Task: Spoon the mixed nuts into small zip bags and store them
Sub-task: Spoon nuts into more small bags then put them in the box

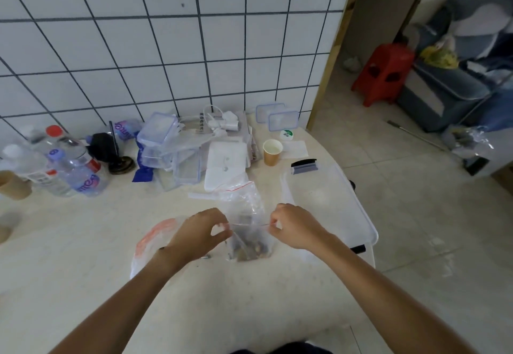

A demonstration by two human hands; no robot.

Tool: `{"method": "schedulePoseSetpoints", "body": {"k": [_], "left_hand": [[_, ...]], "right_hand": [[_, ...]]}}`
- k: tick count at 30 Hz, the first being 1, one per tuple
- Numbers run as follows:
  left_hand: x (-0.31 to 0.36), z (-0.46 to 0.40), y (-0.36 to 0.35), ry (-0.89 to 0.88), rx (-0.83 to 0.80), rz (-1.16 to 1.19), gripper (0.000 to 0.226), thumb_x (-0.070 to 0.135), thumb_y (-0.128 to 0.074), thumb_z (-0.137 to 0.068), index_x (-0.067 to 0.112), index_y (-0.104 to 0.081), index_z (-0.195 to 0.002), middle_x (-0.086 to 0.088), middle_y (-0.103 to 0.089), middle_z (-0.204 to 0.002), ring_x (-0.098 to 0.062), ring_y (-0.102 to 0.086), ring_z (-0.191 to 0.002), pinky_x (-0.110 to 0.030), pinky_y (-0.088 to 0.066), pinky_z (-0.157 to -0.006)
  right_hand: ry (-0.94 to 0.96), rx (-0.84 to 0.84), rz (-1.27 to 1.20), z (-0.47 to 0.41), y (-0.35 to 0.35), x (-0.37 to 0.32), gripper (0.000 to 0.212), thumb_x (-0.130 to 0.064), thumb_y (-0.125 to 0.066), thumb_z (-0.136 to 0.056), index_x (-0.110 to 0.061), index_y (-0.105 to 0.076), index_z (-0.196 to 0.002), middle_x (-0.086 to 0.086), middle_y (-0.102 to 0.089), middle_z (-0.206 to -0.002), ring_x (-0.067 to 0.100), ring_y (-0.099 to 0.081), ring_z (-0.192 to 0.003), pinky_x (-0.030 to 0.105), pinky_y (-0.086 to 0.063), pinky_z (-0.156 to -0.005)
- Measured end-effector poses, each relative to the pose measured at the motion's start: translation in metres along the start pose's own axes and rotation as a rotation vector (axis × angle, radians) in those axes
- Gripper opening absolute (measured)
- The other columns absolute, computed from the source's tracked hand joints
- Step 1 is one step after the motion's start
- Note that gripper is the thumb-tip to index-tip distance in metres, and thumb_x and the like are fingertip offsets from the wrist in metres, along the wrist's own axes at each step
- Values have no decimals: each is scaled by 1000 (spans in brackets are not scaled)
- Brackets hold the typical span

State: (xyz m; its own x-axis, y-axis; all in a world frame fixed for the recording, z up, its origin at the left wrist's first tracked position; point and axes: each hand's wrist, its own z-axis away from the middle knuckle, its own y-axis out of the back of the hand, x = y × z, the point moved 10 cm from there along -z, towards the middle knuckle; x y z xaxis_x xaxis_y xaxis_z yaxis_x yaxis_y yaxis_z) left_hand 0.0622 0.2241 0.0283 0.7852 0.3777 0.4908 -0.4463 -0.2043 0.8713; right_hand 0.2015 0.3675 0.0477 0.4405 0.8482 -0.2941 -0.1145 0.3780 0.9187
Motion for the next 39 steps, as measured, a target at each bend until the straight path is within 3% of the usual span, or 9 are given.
{"method": "schedulePoseSetpoints", "body": {"k": [3,9,13,18,24,27,32,36,39], "left_hand": [[19,16,5,-71,56,199,13,39,-79,-90,27,-76,-95,21,-70,-94,3,-65,-86,-21,-54,-75],[20,31,3,-80,117,351,10,26,-83,-88,25,-73,-85,21,-72,-85,-2,-69,-81,-16,-53,-75],[-6,36,-8,153,197,620,21,14,-85,-85,23,-68,-94,5,-74,-81,-13,-72,-75,-17,-55,-74],[-33,43,-32,414,212,821,18,29,-83,-87,30,-73,-101,-2,-77,-85,-14,-71,-79,-18,-53,-66],[-33,48,-46,470,184,906,6,34,-77,-92,35,-81,-88,1,-79,-92,-7,-69,-82,-22,-50,-75],[-29,48,-44,460,203,917,5,33,-77,-92,33,-81,-89,5,-78,-89,-1,-66,-77,-15,-48,-68],[-16,47,-40,399,235,926,8,17,-76,-93,20,-83,-89,8,-79,-85,5,-64,-67,-7,-45,-61],[-10,44,-39,355,248,937,7,12,-76,-93,8,-82,-91,14,-76,-75,8,-56,-53,-3,-39,-56],[-6,43,-36,317,256,913,7,14,-77,-92,10,-83,-92,16,-75,-75,9,-55,-53,-3,-39,-56]], "right_hand": [[-34,12,-82,11,4,11,25,-36,-64,-97,-13,-75,-100,0,-66,-107,22,-65,-94,32,-51,-83],[11,33,-61,24,1,8,16,-32,-66,-93,-17,-70,-97,-3,-65,-103,18,-62,-94,25,-34,-74],[34,61,-22,25,1,2,15,-32,-64,-94,-17,-67,-98,-2,-67,-105,20,-63,-95,30,-43,-77],[168,46,170,26,4,-11,20,-35,-58,-98,-17,-67,-101,-1,-69,-103,21,-62,-93,32,-44,-80],[115,32,141,26,16,-1,22,-40,-66,-95,-19,-62,-93,-2,-68,-98,20,-62,-88,32,-46,-75],[82,57,71,23,16,2,28,-40,-71,-91,-20,-57,-104,-6,-62,-108,17,-58,-91,29,-42,-74],[154,40,-103,8,-4,-37,56,-46,-72,-89,-17,-57,-135,0,-61,-132,21,-55,-119,36,-43,-99],[166,23,-222,-7,-20,-61,26,-30,-71,-91,-9,-71,-107,2,-68,-99,24,-63,-93,33,-42,-75],[98,40,-292,-13,-24,-59,24,-35,-68,-96,-11,-73,-93,-1,-69,-86,22,-64,-78,34,-46,-65]]}}
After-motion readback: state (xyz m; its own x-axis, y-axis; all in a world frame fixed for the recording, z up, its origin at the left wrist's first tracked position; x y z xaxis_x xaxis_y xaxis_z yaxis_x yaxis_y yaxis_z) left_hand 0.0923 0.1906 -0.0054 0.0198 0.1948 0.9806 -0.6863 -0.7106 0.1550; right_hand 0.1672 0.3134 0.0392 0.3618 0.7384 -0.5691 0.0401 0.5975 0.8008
